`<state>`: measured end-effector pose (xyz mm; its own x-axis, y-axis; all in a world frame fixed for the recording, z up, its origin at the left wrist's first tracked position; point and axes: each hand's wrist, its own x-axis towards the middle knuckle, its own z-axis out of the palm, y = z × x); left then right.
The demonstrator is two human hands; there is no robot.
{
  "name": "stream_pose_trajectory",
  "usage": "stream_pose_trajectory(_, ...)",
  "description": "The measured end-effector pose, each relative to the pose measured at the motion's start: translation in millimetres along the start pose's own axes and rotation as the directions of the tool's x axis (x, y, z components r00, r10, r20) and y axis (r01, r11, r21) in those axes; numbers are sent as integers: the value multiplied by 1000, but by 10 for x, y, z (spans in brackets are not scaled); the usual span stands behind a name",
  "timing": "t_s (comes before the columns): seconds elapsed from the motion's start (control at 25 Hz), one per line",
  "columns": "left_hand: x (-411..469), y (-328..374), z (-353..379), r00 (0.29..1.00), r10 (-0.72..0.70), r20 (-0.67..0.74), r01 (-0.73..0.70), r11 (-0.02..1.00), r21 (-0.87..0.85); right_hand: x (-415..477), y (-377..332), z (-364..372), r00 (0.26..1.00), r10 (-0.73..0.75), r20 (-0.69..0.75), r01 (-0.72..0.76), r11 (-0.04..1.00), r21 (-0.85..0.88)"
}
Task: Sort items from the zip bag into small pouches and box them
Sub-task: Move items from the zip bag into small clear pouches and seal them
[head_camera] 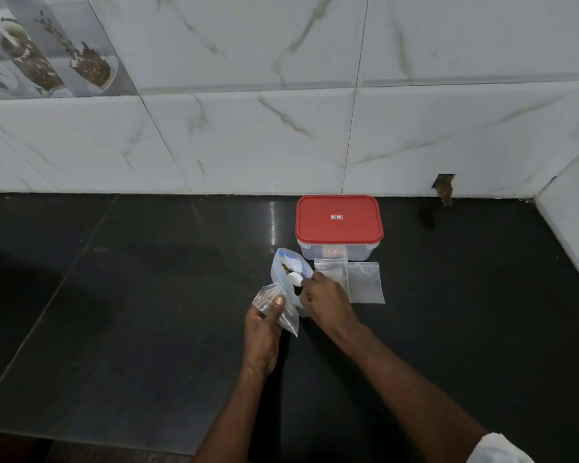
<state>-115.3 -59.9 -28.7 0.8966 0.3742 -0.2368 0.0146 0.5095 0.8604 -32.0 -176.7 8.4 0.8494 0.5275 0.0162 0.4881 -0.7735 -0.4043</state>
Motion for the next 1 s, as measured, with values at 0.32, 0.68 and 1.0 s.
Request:
stream_pose_trajectory(0.32,-13,-26,36,998,-38,-52,30,988,-152,11,-22,-15,991,130,-24,-119,955,270)
stream_pose_trajectory(0.68,-56,13,-58,989,52,-136,-7,950,312,-3,76,-272,856,514,59,-366,521,771)
stream_pose_trajectory(1.0,97,200,45,983,44,-181,67,823,564,-195,-64,-280,919,121,-375,128,809,573)
